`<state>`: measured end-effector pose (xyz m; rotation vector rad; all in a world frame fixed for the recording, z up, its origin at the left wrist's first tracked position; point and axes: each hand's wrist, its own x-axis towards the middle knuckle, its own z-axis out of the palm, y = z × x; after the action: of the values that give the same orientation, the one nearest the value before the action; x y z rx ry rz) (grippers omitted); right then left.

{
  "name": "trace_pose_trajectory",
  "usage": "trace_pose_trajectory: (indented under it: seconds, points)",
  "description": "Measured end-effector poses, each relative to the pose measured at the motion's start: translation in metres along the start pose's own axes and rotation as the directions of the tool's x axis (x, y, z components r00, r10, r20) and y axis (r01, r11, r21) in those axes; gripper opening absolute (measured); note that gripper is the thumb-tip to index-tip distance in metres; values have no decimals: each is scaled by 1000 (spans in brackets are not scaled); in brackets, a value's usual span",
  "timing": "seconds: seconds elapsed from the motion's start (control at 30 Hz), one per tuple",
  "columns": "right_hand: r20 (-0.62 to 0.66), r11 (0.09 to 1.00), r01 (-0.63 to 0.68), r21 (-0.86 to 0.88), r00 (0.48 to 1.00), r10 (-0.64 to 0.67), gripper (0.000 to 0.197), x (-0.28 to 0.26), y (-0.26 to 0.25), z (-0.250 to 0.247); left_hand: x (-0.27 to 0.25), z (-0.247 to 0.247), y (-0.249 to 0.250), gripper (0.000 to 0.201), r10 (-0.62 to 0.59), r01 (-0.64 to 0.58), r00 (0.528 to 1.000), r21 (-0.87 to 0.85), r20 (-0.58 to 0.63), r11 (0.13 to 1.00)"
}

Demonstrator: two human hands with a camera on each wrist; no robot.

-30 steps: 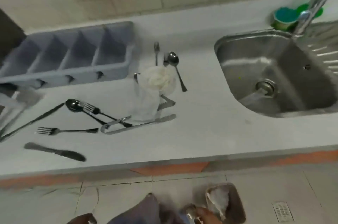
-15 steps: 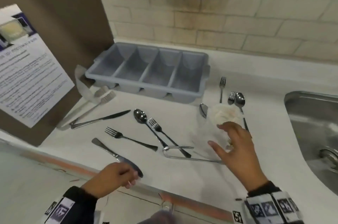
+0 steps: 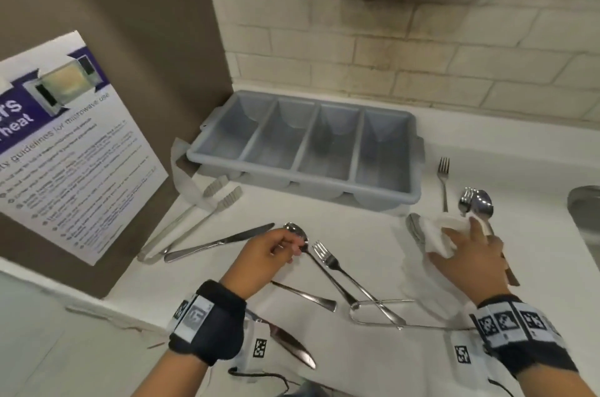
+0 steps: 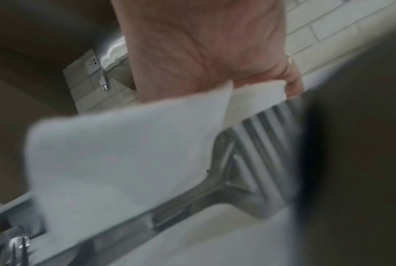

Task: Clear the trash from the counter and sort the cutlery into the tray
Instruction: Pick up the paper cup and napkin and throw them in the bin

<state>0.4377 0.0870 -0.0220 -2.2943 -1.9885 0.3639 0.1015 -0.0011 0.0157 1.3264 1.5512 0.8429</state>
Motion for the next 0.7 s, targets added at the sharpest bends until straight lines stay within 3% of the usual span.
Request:
trace_pose_trajectory:
  seconds: [0.1, 0.17, 0.23, 0.33, 0.4, 0.47, 0.57, 0.63, 0.7]
  points:
    - [-90, 998, 62, -19, 994, -63, 67, -11, -10, -4, 19, -32, -4, 29, 27, -11, 978, 79, -206, 997]
    - [-169, 988, 154, -10, 974, -154, 74, -20, -19, -6, 34, -63, -12, 22, 45, 40, 917, 204, -396, 978]
    - [-194, 972, 232, 28, 956, -222, 76, -28, -32, -8, 48, -95, -24, 28, 31, 186, 838, 339, -544, 922]
    - [-138, 955, 281, 98, 954, -267, 65, -42, -56, -10, 68, -135, -42, 49, -208, 517, 768, 395, -606, 759]
    - [-133, 944, 312, 110, 946, -297, 64, -50, -66, -7, 82, -153, -55, 53, -332, 586, 769, 395, -546, 708]
    - [-129, 935, 336, 114, 938, -322, 69, -56, -75, -1, 94, -164, -67, 51, -363, 560, 799, 372, -480, 740]
    - [-93, 916, 377, 137, 926, -367, 67, -63, -84, 6, 101, -169, -68, 44, -305, 507, 812, 344, -497, 790]
    - [-95, 915, 377, 146, 926, -366, 66, -69, -84, 6, 97, -170, -56, 38, -196, 456, 790, 344, -580, 821]
    - [-97, 925, 345, 158, 938, -333, 66, -75, -77, 3, 88, -164, -38, 34, -9, 340, 761, 387, -648, 857]
